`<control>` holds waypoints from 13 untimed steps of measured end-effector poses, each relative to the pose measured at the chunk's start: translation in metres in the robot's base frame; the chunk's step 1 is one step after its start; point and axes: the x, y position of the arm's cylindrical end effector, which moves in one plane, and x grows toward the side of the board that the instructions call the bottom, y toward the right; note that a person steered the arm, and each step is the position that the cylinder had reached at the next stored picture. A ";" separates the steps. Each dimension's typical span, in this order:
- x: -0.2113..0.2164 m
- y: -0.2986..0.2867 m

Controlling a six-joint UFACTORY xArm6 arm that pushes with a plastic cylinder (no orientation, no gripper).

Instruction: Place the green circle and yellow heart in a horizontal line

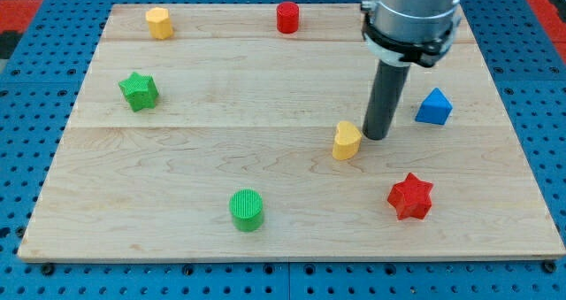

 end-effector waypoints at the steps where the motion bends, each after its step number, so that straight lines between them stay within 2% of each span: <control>1: 0.018 -0.054; 2: 0.039 -0.100; 5: 0.034 -0.101; 7: 0.041 -0.069; 8: 0.087 -0.069; 9: 0.070 -0.142; 10: 0.029 -0.184; 11: 0.007 -0.177; 12: 0.002 -0.211; 13: 0.032 -0.257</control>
